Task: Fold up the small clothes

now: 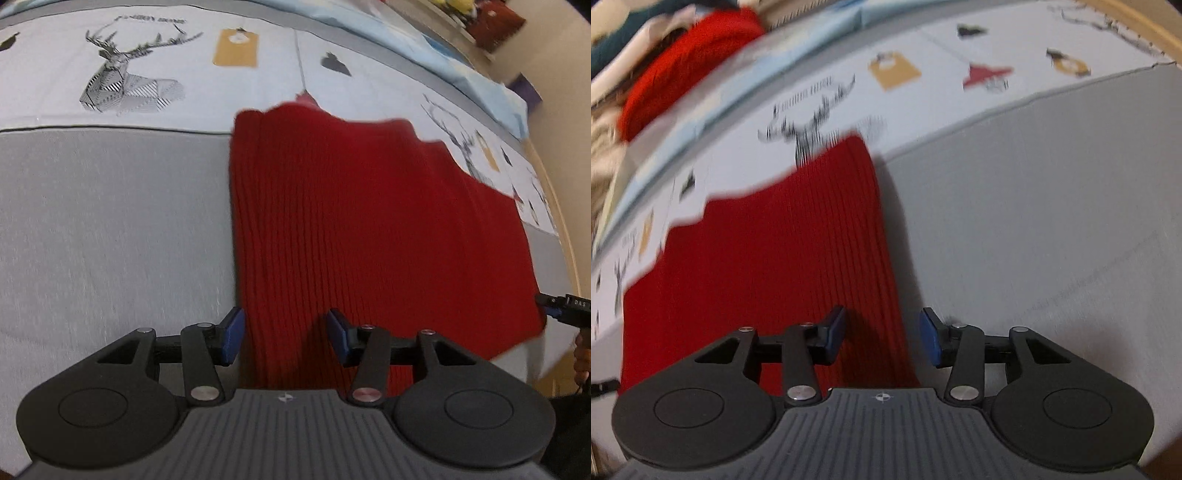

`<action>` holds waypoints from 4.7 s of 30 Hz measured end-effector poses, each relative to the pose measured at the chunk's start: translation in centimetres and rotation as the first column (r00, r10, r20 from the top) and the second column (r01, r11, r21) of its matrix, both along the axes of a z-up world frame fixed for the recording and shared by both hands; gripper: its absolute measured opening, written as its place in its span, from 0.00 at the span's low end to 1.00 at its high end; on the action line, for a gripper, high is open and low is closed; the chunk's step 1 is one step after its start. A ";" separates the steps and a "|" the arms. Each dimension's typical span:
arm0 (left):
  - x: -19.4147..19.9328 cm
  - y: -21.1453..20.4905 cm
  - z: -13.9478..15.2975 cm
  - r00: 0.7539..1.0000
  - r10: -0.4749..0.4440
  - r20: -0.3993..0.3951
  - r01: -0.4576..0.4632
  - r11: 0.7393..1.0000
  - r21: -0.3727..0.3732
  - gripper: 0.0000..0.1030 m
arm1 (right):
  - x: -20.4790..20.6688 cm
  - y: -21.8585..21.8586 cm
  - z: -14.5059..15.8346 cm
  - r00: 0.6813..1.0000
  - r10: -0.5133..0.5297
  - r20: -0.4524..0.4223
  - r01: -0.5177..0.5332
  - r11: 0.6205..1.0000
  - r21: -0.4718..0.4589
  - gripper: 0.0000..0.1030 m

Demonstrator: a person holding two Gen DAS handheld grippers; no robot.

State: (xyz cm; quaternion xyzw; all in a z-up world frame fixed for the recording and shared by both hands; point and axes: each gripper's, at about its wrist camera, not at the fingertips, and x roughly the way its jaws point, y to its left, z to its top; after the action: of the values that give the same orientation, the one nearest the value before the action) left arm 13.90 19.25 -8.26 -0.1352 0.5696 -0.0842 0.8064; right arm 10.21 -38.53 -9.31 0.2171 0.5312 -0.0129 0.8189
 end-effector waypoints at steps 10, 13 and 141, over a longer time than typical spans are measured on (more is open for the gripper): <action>-4.3 -2.1 3.9 0.997 0.025 0.077 -0.033 0.994 0.106 0.12 | -4.8 -0.5 1.6 0.996 0.076 0.044 -0.078 0.996 0.053 0.13; -6.5 -1.4 6.1 0.968 0.102 0.230 -0.119 0.991 0.060 0.12 | -6.2 -1.4 4.0 0.987 -0.022 0.156 0.002 0.992 0.123 0.12; -12.2 17.7 6.2 0.783 0.586 0.210 -0.586 0.807 -0.065 0.40 | -11.3 49.0 -2.0 0.407 0.912 0.045 -0.612 0.309 -0.728 0.16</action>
State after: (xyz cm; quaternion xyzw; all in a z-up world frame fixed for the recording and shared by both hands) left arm 1.71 36.94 -2.10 -0.2936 0.4069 0.1568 0.8507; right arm -1.14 10.50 -11.29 -0.3538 0.3227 0.2727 0.8345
